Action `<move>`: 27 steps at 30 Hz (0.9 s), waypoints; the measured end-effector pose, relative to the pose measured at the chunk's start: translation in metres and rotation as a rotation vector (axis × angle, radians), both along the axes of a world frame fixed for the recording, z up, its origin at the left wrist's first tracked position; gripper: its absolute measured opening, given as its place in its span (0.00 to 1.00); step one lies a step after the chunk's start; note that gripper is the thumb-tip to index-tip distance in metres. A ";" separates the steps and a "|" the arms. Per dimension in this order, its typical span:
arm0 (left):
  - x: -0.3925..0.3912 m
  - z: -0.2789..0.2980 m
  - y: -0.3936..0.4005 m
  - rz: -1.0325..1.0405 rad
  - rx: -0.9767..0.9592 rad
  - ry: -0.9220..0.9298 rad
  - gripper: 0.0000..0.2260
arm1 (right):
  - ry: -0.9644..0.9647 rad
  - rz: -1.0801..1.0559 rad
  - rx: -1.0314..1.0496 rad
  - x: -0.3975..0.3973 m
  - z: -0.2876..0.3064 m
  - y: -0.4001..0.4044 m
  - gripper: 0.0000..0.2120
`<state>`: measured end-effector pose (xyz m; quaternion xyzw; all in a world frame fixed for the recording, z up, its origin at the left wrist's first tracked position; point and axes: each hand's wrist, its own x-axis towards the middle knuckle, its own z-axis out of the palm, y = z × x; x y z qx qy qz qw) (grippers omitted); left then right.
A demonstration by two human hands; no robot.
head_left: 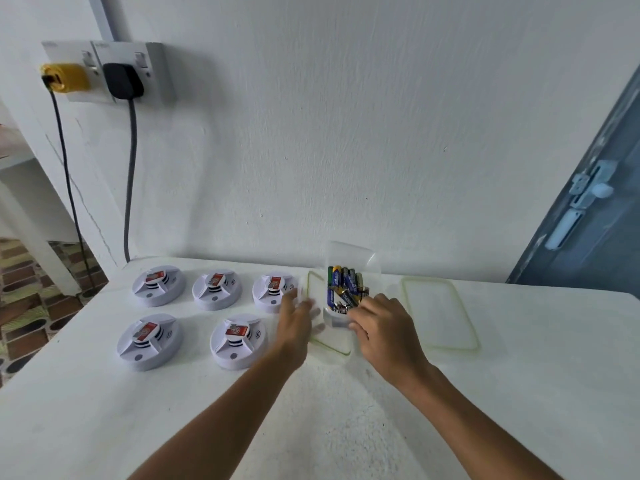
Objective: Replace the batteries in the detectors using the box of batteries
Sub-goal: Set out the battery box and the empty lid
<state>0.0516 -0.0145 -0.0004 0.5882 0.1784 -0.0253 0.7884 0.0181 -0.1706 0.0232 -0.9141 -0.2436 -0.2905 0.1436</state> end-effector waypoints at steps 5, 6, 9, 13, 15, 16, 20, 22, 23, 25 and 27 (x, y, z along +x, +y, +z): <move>0.006 -0.013 -0.001 -0.149 0.421 0.019 0.10 | 0.059 0.013 -0.004 -0.006 -0.028 -0.002 0.10; 0.006 -0.014 0.000 -0.164 0.467 0.026 0.11 | 0.069 0.015 -0.007 -0.007 -0.032 -0.002 0.09; 0.009 -0.016 0.007 -0.132 0.641 0.065 0.16 | 0.087 0.022 -0.019 -0.010 -0.043 -0.002 0.09; 0.013 -0.028 0.017 -0.139 0.766 0.099 0.11 | 0.084 0.021 -0.084 -0.014 -0.052 0.000 0.10; 0.013 -0.031 0.019 -0.150 0.780 0.119 0.10 | 0.087 0.003 -0.101 -0.012 -0.054 0.001 0.11; 0.012 -0.029 0.019 -0.149 0.789 0.118 0.09 | 0.089 -0.008 -0.108 -0.010 -0.054 0.001 0.12; 0.014 -0.027 0.016 -0.134 0.827 0.104 0.17 | 0.101 -0.024 -0.142 -0.007 -0.051 0.003 0.13; 0.016 -0.027 0.014 -0.127 0.851 0.083 0.19 | 0.104 -0.032 -0.138 -0.006 -0.050 0.005 0.14; 0.017 -0.026 0.013 -0.132 0.869 0.077 0.19 | 0.106 -0.037 -0.135 -0.006 -0.050 0.005 0.14; 0.018 -0.025 0.013 -0.157 0.916 0.064 0.19 | 0.112 -0.047 -0.129 -0.005 -0.051 0.007 0.14; 0.019 -0.025 0.012 -0.190 0.976 0.048 0.19 | 0.115 -0.057 -0.132 -0.004 -0.052 0.008 0.14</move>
